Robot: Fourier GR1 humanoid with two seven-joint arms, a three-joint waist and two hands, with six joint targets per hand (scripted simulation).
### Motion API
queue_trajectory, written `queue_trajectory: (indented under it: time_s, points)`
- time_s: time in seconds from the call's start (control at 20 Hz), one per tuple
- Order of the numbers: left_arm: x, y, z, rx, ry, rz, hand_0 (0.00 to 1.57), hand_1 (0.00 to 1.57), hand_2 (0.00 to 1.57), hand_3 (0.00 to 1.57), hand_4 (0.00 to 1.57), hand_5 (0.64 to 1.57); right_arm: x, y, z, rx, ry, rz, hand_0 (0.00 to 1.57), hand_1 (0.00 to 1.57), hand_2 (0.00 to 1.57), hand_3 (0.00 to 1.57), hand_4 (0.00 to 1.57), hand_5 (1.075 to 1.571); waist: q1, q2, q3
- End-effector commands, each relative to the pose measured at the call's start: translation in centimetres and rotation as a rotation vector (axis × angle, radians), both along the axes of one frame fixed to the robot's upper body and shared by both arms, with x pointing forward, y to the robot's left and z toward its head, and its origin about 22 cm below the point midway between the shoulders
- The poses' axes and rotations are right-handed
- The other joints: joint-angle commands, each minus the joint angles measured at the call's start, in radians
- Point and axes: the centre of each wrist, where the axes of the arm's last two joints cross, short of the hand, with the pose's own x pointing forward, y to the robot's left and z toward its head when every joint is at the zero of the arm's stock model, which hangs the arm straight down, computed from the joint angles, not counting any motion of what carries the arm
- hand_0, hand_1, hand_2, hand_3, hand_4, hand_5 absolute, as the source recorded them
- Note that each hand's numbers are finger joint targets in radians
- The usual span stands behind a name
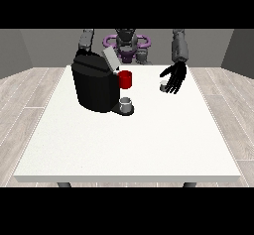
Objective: Insert the coffee pod into the coffee machine and close the lid
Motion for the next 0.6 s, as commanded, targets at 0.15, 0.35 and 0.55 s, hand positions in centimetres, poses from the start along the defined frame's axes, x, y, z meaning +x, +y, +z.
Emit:
queue_trajectory:
  time_s: [0.15,0.35,0.55]
  points:
    - [2.1,-1.4,1.0,0.145,-0.131,-0.045,1.07,1.07,1.11,0.91,0.45,1.571,1.1,0.7,-0.4,-0.032,0.005,0.02,0.0,0.0,0.0,0.0,0.0,1.571,0.002,0.026,0.0001]
    - [1.1,-1.3,-1.9,0.239,-0.028,-0.037,0.92,0.92,1.02,0.84,0.41,1.571,0.3,0.8,-0.5,-0.028,0.074,0.065,0.0,0.0,0.0,0.0,0.0,1.571,-0.031,-0.021,0.0]
    - [1.8,-1.8,-0.6,0.366,0.013,-0.105,0.87,0.87,1.02,0.88,0.34,1.571,1.1,0.0,-2.4,0.023,0.032,0.01,0.0,0.0,0.0,0.0,0.0,1.571,0.01,0.007,0.0009]
